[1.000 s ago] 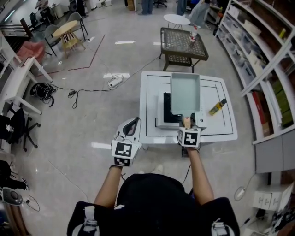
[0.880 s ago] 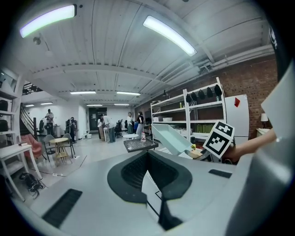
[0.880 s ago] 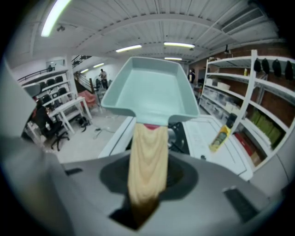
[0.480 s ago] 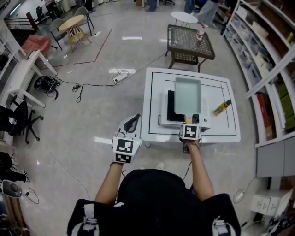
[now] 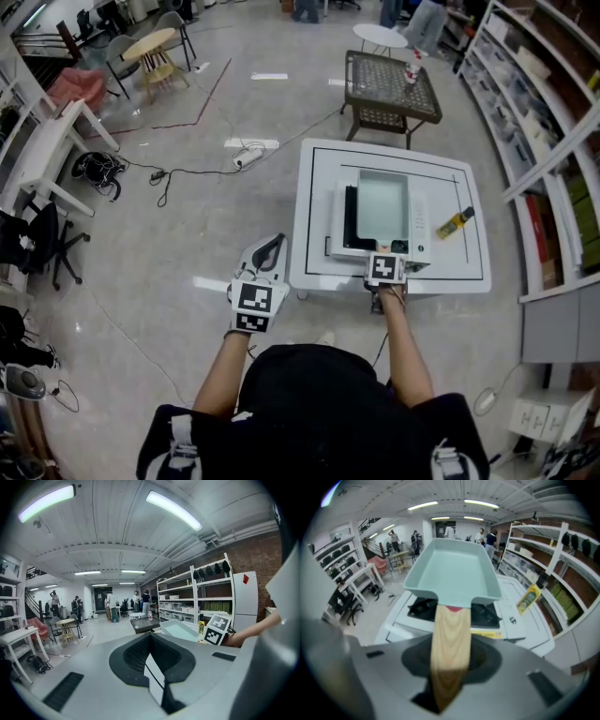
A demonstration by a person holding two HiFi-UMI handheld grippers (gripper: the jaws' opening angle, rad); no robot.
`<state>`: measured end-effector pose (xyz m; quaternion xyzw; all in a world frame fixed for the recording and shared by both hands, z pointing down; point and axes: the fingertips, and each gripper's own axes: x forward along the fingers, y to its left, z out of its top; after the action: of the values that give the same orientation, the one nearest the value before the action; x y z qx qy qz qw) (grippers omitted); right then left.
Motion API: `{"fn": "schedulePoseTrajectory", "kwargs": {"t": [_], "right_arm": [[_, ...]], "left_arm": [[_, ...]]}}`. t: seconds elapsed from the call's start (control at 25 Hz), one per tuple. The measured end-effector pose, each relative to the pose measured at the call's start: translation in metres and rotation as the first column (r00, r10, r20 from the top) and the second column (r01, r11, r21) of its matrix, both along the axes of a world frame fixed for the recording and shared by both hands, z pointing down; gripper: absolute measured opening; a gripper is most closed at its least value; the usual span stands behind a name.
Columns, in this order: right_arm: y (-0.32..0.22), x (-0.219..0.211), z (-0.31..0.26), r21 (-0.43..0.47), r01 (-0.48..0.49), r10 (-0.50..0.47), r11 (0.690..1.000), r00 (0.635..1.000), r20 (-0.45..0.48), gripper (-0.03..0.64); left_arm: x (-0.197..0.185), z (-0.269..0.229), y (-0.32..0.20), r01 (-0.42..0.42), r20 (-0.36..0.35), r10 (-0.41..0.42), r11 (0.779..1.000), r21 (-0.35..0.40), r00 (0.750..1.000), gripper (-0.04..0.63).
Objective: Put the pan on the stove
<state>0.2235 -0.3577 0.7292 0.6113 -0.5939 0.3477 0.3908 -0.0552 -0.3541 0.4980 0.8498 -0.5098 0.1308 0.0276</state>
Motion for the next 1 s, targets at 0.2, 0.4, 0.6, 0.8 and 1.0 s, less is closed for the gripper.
{"fn": "schedulePoseTrajectory", "kwargs": {"t": [0.2,0.4,0.6,0.8,1.0], "right_arm": [[-0.001,0.000,0.008,-0.012,0.002,-0.002,1.000,1.000,-0.001,0.130],[-0.002,-0.001,0.011,-0.034,-0.006,0.006,0.999,1.000,-0.006,0.130],[0.000,-0.005,0.013,-0.043,-0.008,0.008,0.999,1.000,0.002,0.132],[-0.002,-0.007,0.015,-0.044,-0.013,0.013,0.999,1.000,0.006,0.132],[-0.004,-0.006,0.017,-0.049,-0.022,0.022,0.999,1.000,-0.006,0.132]], "left_arm": [[0.002,0.003,-0.001,-0.005,0.001,0.005,1.000,-0.003,1.000,0.025],[0.000,0.004,-0.005,-0.006,0.002,0.006,1.000,-0.008,1.000,0.025],[0.000,0.006,-0.006,-0.005,0.018,0.005,1.000,-0.005,1.000,0.025],[0.003,0.007,-0.004,-0.011,0.010,0.011,1.000,-0.008,1.000,0.025],[0.003,0.009,-0.005,-0.010,0.013,0.010,1.000,-0.009,1.000,0.025]]}}
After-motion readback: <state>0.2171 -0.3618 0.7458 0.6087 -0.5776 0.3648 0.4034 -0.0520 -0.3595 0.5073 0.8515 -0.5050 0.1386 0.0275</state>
